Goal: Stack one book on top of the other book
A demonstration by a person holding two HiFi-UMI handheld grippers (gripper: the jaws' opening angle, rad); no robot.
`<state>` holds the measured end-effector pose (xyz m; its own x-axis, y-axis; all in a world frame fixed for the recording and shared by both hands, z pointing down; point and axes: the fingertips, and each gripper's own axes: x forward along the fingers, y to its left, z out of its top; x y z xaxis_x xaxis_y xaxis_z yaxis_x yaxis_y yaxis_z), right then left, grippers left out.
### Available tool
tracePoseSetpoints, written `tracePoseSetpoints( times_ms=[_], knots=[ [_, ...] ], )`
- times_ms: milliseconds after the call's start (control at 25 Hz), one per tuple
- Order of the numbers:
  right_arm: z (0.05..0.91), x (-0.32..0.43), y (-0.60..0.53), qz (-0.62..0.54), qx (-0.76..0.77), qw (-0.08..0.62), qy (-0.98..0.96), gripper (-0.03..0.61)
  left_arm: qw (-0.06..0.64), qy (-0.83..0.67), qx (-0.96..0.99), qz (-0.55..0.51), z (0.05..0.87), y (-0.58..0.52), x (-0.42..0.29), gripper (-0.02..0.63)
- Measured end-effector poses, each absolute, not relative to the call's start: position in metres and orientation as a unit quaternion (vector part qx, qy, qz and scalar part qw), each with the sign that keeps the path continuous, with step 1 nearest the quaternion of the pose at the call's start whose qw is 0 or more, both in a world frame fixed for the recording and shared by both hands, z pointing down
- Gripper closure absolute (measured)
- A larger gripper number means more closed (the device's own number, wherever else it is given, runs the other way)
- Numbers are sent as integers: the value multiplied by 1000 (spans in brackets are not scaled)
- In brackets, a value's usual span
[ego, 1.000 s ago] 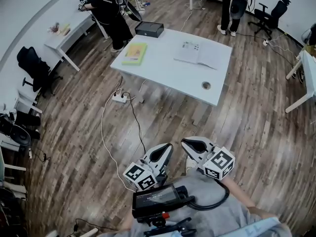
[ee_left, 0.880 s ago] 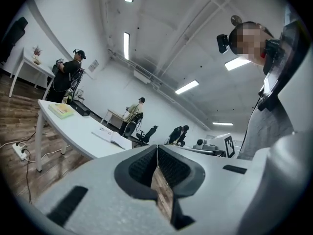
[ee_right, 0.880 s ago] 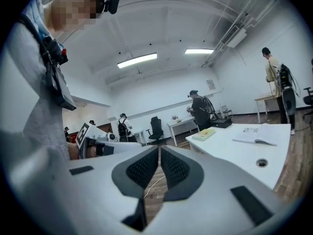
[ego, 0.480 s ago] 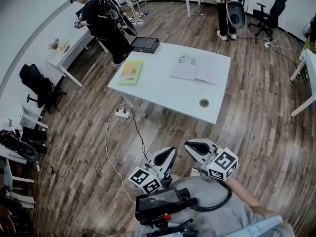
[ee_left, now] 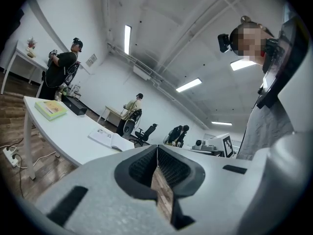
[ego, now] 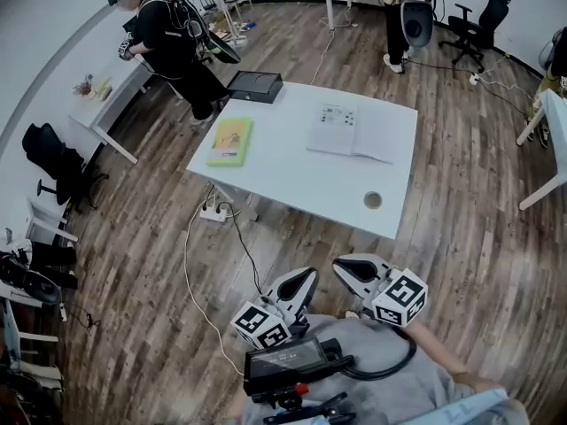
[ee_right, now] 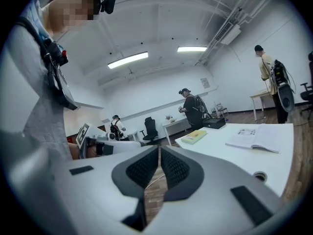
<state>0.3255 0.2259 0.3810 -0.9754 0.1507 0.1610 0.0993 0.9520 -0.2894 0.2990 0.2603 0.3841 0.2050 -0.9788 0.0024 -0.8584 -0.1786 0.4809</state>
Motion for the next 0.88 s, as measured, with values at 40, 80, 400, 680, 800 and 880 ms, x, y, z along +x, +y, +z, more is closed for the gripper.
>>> tracePoseSetpoints(
  times_ms=[40, 80, 400, 680, 800, 880],
  knots=[
    [381, 314, 222, 142, -59, 91, -984, 548, 193, -607, 755, -156, 385, 257, 288, 594],
    [381, 302, 219, 143, -54, 90, -984, 548, 198, -604, 756, -159, 382, 253, 277, 594],
    [367, 189, 195, 124, -15, 78, -989, 548, 184, -597, 763, -168, 372, 233, 150, 594],
    [368, 135, 176, 135, 49, 74, -987, 548, 196, -576, 776, -167, 380, 226, 78, 594],
    [376, 127, 174, 139, 64, 85, -985, 548, 206, -566, 780, -172, 388, 217, 65, 594],
    [381, 121, 167, 144, 71, 91, -983, 548, 211, -560, 781, -176, 389, 209, 58, 594]
  ],
)
